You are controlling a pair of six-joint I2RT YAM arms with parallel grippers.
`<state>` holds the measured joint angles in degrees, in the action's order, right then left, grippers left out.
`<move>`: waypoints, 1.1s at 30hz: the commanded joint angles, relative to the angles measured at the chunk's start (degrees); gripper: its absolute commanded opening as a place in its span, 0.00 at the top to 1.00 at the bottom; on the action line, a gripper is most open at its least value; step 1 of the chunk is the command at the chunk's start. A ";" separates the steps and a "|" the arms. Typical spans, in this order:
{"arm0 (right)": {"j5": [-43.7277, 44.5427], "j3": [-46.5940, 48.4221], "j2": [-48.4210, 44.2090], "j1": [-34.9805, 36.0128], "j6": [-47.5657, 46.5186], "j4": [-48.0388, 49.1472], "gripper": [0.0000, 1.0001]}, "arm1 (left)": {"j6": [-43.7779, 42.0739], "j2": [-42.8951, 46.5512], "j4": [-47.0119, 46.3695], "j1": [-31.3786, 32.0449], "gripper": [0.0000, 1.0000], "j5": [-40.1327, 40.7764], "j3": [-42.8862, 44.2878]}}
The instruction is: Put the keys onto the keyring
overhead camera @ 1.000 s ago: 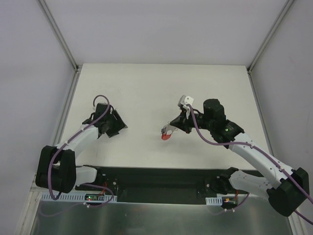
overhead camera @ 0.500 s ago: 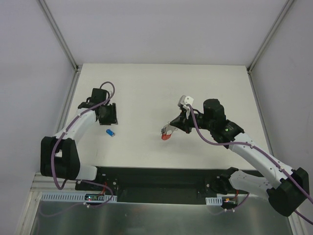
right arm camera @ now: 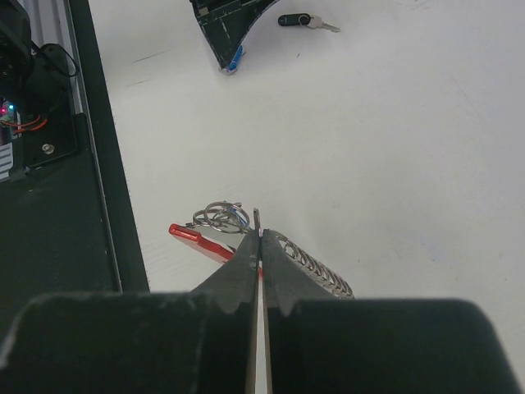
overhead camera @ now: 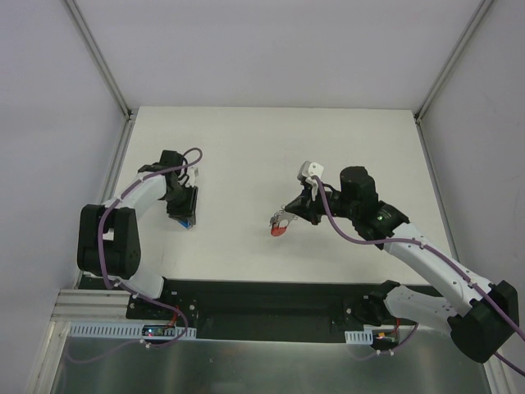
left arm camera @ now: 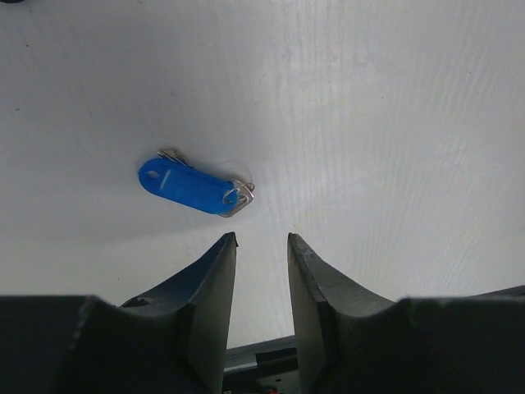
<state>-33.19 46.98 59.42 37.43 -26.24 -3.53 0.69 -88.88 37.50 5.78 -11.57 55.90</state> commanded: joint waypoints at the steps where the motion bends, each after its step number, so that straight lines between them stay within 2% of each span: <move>1: 0.05 0.92 -1.23 0.45 -1.01 2.21 0.99 | -1.22 -0.59 0.65 -2.00 0.69 0.15 1.58; 8: 0.06 0.92 -1.15 0.54 -1.01 2.21 0.99 | -2.71 -2.61 -1.90 -2.44 0.70 -2.22 1.41; 15: -0.03 0.92 -1.06 0.54 -1.09 2.12 0.99 | -4.82 -2.61 -6.11 -2.70 0.78 -2.49 -1.14; 20: -0.03 0.83 -1.23 0.54 -1.09 2.12 0.98 | -5.52 -2.35 -6.91 -3.14 0.78 -0.82 -1.93; 33: -0.30 1.01 -1.23 0.63 -1.09 2.04 0.99 | -5.61 -0.94 -7.17 -3.67 0.77 -2.84 -3.25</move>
<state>-33.15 46.98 59.42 37.76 -26.46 -3.73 -3.90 -91.59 30.26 2.52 -13.08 53.04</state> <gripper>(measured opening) 0.020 0.226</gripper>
